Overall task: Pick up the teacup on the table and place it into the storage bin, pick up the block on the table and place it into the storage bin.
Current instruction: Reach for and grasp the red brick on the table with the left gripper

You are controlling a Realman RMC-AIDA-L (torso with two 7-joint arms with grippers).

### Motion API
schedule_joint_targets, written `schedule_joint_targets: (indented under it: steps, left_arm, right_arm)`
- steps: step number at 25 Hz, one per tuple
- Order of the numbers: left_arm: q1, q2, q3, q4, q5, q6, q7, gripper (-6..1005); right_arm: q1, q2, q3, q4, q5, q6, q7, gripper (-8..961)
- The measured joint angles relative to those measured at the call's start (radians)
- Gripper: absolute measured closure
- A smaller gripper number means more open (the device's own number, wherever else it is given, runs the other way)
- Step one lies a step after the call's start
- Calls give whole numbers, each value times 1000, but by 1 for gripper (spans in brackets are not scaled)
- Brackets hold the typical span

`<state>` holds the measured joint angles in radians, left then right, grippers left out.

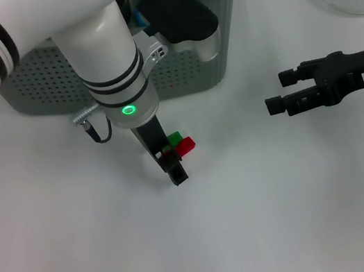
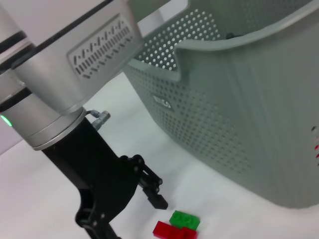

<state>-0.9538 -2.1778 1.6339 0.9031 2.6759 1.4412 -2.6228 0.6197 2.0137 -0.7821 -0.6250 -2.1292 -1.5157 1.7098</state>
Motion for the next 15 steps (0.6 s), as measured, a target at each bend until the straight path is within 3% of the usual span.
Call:
schedule_joint_targets:
  steps: [15]
  left_arm:
    - [-3, -1, 52, -26, -6, -40, -33, 257]
  right_arm:
    - [-3, -1, 3, 1, 0, 5, -6, 42]
